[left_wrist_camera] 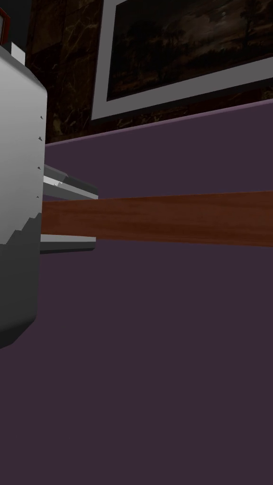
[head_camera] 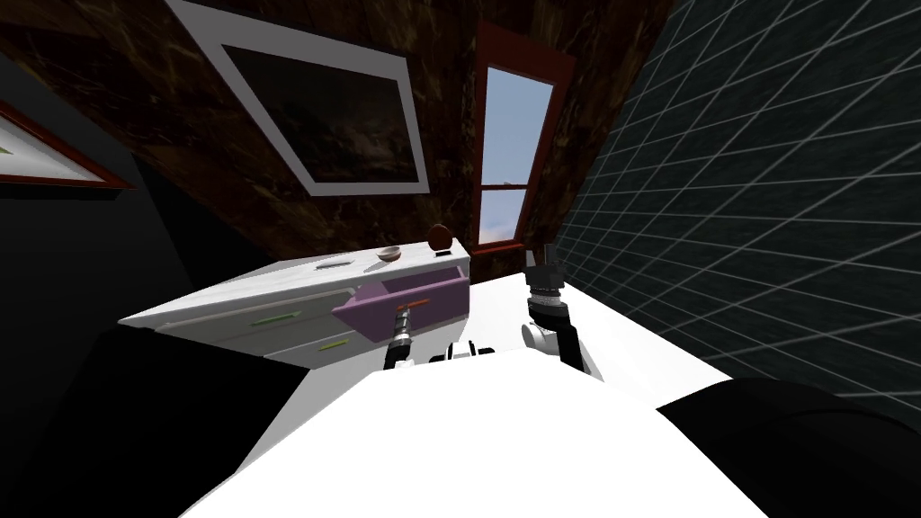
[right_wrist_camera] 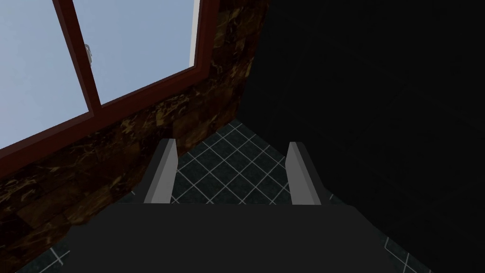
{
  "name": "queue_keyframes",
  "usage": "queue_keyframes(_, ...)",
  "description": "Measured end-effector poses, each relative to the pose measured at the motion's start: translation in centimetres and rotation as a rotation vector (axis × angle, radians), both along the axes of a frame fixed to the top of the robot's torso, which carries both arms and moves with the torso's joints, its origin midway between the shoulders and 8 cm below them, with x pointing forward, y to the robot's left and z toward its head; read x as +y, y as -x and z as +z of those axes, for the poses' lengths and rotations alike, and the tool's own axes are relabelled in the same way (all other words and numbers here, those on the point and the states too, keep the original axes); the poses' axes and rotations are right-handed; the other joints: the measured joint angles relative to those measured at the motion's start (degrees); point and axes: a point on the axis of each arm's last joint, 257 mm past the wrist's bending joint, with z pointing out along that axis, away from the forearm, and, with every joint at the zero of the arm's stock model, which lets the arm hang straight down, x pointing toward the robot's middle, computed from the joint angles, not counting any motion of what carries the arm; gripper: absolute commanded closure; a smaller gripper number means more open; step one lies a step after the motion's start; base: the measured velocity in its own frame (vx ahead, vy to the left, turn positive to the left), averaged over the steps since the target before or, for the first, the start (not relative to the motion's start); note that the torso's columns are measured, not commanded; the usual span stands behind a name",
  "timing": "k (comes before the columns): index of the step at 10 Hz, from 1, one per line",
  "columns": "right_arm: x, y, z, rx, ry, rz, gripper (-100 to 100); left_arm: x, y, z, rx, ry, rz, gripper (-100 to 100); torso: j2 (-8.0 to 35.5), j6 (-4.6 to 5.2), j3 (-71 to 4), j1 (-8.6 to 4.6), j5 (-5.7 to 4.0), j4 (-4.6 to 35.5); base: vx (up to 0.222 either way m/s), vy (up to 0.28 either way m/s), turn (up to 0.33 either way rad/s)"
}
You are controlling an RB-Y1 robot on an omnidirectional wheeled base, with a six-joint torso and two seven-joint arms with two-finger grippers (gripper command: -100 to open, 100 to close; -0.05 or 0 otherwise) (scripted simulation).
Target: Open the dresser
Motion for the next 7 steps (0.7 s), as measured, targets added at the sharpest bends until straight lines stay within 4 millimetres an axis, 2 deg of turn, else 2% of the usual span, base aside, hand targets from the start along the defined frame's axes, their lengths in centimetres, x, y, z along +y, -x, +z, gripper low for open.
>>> queue_keyframes(1, 0.0, 0.0, 0.0, 0.0, 0.0, 0.0, 0, 0.0, 0.2, -0.1, 0.006, 0.0, 0.0, 100, -0.2, 0.05, -0.1, -0.07, -0.01, 0.0, -0.095, -0.032, 0.015)
queue_keyframes(2, 0.0, 0.0, 0.0, 0.0, 0.0, 0.0, 0, 0.1, 0.3, -0.3, 0.012, 0.001, 0.001, -100, -0.5, 0.06, -0.3, 0.0, -0.11, 0.1, -0.049, -0.013, 0.008)
queue_keyframes(7, 0.0, 0.0, 0.0, 0.0, 0.0, 0.0, 0, 0.3, -1.4, 2.6, 0.009, -0.001, -0.001, -100, 0.1, -0.04, 0.0, -0.06, -0.17, 0.3, -0.026, -0.006, 0.006)
